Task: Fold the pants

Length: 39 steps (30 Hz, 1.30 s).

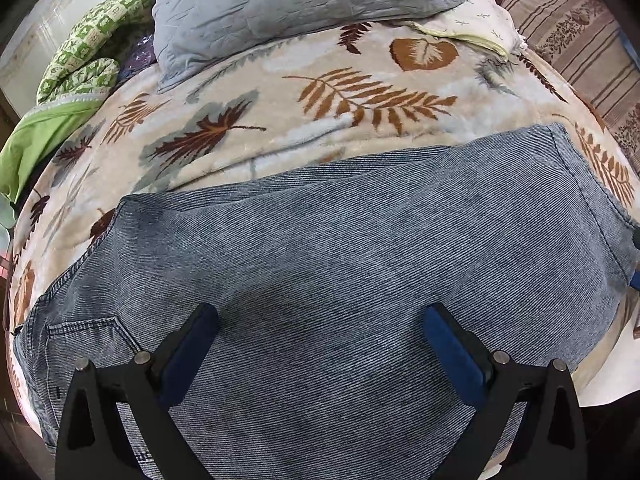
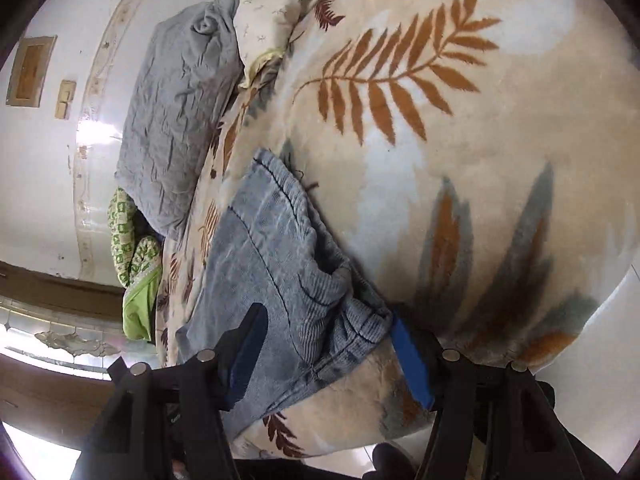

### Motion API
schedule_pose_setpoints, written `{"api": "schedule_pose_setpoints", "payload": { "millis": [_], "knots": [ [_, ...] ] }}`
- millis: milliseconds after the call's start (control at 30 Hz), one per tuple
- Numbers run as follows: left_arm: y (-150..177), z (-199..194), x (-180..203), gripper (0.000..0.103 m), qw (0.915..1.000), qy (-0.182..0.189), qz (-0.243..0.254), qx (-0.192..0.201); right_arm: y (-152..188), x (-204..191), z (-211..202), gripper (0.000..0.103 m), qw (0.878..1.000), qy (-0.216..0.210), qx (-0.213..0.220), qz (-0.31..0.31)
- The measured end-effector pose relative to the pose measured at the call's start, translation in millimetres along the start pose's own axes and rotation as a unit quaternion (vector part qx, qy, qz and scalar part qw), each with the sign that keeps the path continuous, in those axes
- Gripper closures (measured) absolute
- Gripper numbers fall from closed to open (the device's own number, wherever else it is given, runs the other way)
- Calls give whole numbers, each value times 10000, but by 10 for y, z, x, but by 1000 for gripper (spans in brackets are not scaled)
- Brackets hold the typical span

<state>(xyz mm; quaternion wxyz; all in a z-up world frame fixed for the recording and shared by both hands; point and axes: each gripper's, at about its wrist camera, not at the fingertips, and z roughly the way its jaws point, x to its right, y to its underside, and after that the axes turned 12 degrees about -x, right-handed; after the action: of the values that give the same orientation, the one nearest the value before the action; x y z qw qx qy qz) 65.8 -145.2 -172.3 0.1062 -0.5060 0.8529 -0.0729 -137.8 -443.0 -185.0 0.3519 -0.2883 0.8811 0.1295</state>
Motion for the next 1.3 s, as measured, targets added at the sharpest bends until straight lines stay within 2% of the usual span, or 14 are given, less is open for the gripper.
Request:
{"api": "schedule_pose_setpoints", "payload": {
  "millis": [67, 133, 333, 500, 700, 767, 1000, 1200, 1300],
  "knots": [
    [8, -11, -4, 1, 10000, 42, -1, -17, 8, -61, 18, 41, 9998, 149, 137, -68],
    [19, -20, -16, 1, 10000, 54, 20, -10, 12, -120, 49, 65, 9991, 302, 233, -166],
    [88, -74, -262, 1, 9996, 75, -271, -40, 46, -316, 11, 72, 9966, 430, 548, -445],
    [200, -227, -551, 1, 9981, 122, -600, 98, 179, -708, -39, 74, 9878, 559, 890, -1147],
    [405, -385, -939, 1, 9936, 298, -1074, 183, 436, -1246, 93, 76, 9736, 633, 957, -1975],
    [489, -443, -1070, 1, 9918, 295, -1217, 243, 568, -1484, 233, 80, 9672, 649, 826, -2313],
    [765, -579, -1517, 1, 9847, 252, -1688, 343, 1001, -2046, 842, 80, 9465, 727, 163, -3140],
    [943, -667, -1787, 1, 9797, 203, -1937, 479, 1455, -2286, 1319, 80, 9272, 612, -579, -3650],
    [981, -618, -1854, 1, 9785, 129, -2011, 441, 1633, -2313, 1575, 77, 9161, 754, -1035, -3799]
  ]
}}
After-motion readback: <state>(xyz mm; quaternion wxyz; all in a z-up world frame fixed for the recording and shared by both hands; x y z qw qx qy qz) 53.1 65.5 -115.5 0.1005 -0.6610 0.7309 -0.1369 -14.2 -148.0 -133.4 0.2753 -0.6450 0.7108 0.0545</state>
